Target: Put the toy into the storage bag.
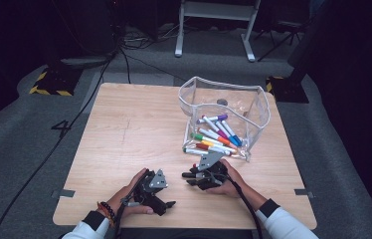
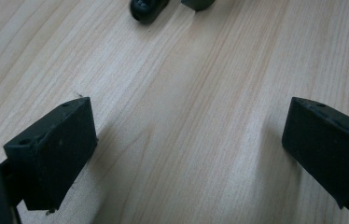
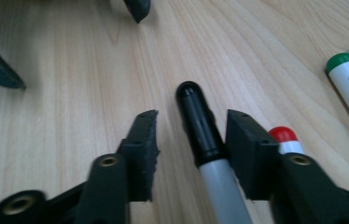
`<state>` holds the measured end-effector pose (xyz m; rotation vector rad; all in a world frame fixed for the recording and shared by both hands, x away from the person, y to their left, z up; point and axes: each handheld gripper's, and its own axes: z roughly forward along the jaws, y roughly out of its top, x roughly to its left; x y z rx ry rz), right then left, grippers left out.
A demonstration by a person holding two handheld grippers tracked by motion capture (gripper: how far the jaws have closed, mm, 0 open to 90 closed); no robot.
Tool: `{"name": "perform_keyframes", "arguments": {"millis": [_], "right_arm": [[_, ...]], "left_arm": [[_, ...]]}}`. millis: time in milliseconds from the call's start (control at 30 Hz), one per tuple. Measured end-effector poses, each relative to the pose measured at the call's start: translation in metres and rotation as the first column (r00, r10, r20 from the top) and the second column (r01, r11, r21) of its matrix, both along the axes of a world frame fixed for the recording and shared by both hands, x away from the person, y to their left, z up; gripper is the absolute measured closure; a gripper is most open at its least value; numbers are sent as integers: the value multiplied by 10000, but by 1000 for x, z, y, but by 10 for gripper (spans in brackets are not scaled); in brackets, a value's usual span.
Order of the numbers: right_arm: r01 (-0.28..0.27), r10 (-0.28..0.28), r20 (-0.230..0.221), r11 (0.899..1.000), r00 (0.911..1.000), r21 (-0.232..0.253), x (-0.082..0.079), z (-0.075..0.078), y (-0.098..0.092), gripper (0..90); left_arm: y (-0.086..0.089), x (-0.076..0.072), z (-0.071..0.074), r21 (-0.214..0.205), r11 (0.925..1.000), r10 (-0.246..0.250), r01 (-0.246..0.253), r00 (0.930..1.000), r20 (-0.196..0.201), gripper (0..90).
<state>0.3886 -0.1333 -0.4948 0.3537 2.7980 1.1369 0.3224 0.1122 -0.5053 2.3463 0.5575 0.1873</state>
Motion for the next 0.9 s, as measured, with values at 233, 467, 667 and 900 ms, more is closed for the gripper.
{"name": "perform_keyframes", "arguments": {"millis": [233, 467, 667, 900], "right_arm": [[-779, 778, -36, 9963, 9970, -362, -16, 4, -14, 742], [-532, 529, -70, 9978, 9986, -405, -28, 5, -48, 745], [-106, 106, -135, 9999, 9999, -45, -30, 11, -76, 746], [415, -431, 156, 9950, 9989, 909, -30, 36, -103, 747]], "left_arm": [[1, -1, 0, 22, 10000, -24, 24, 10000, 9, 34], [1, 0, 0, 19, 10000, -24, 24, 10000, 9, 34], [1, 0, 0, 34, 10000, -25, 25, 10000, -3, 34], [1, 0, 0, 63, 10000, -51, 51, 10000, 6, 34]]}}
